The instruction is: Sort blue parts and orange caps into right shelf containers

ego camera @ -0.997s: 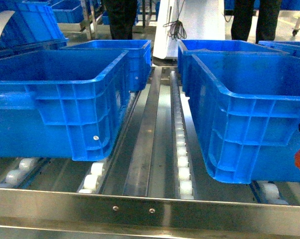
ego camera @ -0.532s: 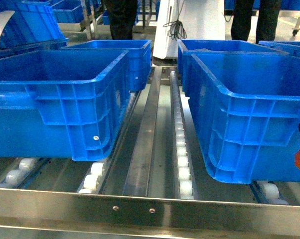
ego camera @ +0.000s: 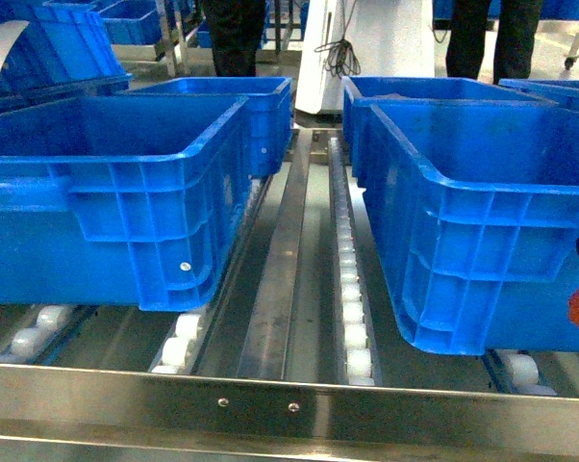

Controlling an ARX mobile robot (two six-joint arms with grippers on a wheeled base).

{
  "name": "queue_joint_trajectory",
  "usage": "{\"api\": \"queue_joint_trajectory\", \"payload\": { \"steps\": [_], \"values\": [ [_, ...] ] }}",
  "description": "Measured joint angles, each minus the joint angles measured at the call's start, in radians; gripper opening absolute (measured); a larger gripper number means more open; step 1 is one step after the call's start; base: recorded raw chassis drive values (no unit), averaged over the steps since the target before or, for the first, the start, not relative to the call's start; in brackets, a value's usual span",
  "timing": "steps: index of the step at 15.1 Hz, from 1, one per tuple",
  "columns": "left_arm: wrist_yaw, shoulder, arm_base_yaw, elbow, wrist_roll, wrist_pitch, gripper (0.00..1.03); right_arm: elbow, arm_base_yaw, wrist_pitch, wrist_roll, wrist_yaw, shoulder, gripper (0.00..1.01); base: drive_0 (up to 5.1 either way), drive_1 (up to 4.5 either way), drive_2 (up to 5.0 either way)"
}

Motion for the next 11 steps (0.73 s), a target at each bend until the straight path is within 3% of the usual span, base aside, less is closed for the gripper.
{"api": "queue_joint_trajectory", "payload": {
  "steps": [4, 5, 6, 7, 9, 11],
  "values": [
    [0.000, 0.000, 0.000, 0.000, 0.000, 0.000, 0.45, 0.000, 0.000, 0.000, 0.000, 0.000, 0.000, 0.42, 0.0, 0.00, 0.0],
    [0.000, 0.000, 0.000, 0.000, 0.000, 0.000, 0.45, -0.005, 0.002, 0.030, -0.001, 0.021, 0.002, 0.42, 0.0, 0.00, 0.0],
    [0.000, 0.000, 0.000, 0.000, 0.000, 0.000, 0.45, -0.009, 0.010, 0.062, 0.004, 0.100, -0.010, 0.42, 0.0, 0.00, 0.0],
    [0.000, 0.000, 0.000, 0.000, 0.000, 0.000, 0.45, 0.004, 0.006, -0.014, 0.009, 0.124, -0.063, 0.42, 0.0, 0.00, 0.0],
    [0.000, 0.000, 0.000, 0.000, 0.000, 0.000, 0.45, 0.088, -0.031, -0.147, 0.032, 0.106, -0.159, 0.42, 0.0, 0.00, 0.0],
    [0.000, 0.000, 0.000, 0.000, 0.000, 0.000, 0.45, 0.213, -0.076, -0.161, 0.040, 0.077, -0.141, 0.42, 0.0, 0.00, 0.0]
  ]
}}
